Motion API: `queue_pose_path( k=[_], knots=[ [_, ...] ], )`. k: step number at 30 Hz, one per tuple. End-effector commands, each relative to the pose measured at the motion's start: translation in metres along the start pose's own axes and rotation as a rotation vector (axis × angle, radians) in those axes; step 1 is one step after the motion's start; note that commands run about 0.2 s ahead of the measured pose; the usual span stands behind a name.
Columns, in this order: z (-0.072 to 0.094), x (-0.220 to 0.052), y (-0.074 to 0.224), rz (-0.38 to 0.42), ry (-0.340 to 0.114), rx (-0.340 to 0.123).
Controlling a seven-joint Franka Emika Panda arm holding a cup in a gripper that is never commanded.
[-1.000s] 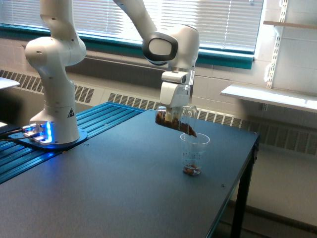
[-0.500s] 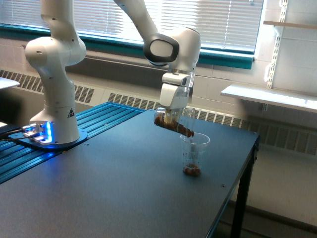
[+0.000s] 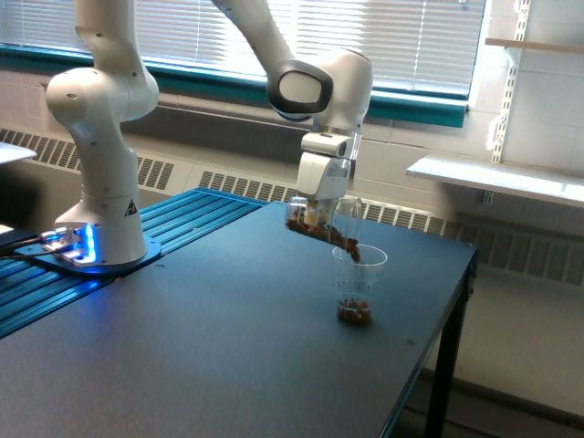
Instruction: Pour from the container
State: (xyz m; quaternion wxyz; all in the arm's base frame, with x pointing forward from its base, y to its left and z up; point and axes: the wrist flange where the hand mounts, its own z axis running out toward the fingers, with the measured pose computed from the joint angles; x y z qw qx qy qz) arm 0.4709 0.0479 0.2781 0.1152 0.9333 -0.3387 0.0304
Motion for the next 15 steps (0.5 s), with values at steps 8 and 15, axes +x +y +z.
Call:
queue_pose_path(
  k=[8,15],
  knots=[
    [-0.0002,0.0021,-0.0087,-0.043,-0.004,-0.021],
    [-0.0007,0.0016,-0.0126,-0.061,-0.011,-0.025]
  ],
)
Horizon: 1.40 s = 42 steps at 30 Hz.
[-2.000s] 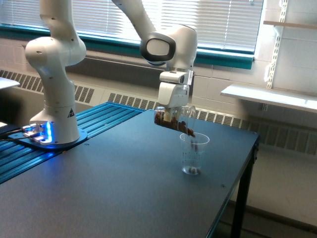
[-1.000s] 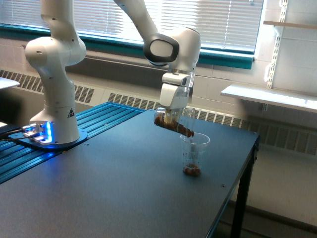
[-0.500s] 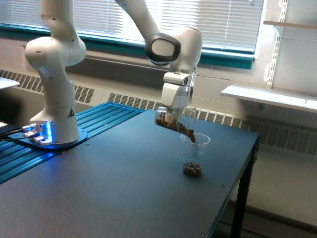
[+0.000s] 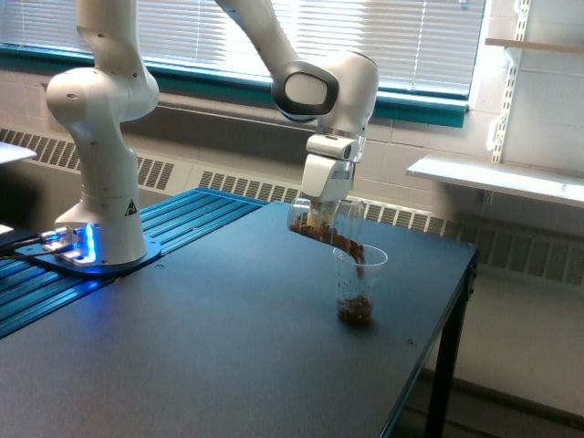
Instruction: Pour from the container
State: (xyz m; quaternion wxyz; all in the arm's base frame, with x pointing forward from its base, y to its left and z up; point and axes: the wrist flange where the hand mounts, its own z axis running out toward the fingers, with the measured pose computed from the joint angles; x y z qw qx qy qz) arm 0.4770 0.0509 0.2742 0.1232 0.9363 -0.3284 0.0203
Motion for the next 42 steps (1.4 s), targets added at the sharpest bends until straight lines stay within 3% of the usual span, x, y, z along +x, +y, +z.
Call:
queue_pose_path(
  k=[1,25,42],
  knots=[
    [-0.0038,-0.0008,-0.0062,-0.040,0.000,-0.006],
    [-0.0088,0.0007,-0.0110,-0.068,-0.007,-0.012],
    [-0.0080,-0.0001,-0.0118,-0.103,-0.025,-0.042]
  ],
)
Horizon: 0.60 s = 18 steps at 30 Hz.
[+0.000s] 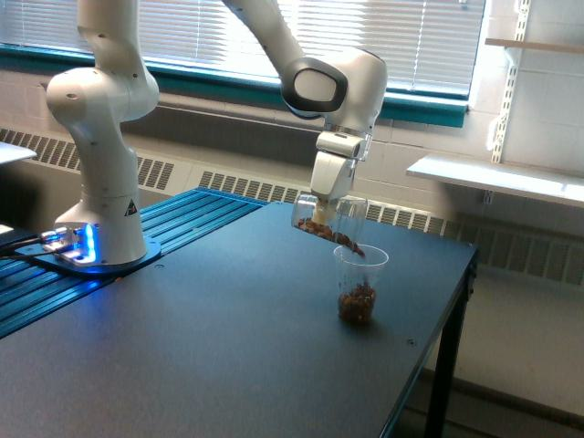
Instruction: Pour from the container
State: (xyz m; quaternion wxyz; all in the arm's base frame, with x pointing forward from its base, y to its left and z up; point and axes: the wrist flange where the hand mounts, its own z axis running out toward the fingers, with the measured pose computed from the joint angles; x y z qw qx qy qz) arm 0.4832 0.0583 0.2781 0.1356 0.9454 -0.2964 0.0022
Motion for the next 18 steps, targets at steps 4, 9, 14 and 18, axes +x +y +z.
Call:
queue_pose_path(
  k=[4,9,14,18],
  knots=[
    [-0.0023,-0.0006,-0.0030,-0.038,-0.009,-0.019],
    [-0.0031,0.0005,-0.0027,-0.042,-0.011,-0.023],
    [-0.0038,0.0009,-0.0028,-0.049,-0.014,-0.028],
    [-0.0038,0.0014,-0.0027,-0.053,-0.014,-0.035]
  ],
)
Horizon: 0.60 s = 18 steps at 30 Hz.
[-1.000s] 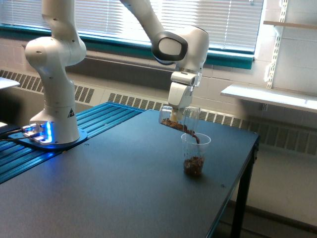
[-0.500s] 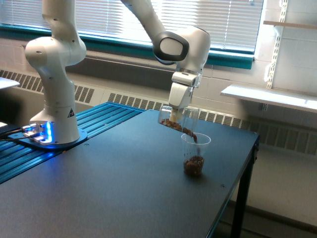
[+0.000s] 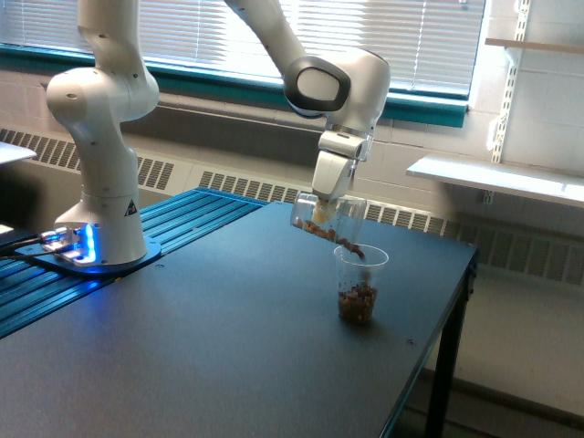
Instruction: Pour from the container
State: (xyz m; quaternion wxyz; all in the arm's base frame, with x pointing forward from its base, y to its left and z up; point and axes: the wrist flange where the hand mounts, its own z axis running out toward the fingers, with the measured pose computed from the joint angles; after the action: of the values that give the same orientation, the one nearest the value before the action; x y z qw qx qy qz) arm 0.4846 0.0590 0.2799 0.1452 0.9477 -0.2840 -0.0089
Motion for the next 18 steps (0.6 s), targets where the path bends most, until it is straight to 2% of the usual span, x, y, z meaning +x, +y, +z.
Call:
queue_pose_path(
  k=[1,13,18],
  knots=[
    [-0.0018,0.0006,-0.0017,-0.026,-0.005,-0.011],
    [0.0016,0.0009,-0.0028,-0.029,-0.023,-0.047],
    [0.0014,0.0029,-0.0046,-0.027,-0.031,-0.042]
  ],
)
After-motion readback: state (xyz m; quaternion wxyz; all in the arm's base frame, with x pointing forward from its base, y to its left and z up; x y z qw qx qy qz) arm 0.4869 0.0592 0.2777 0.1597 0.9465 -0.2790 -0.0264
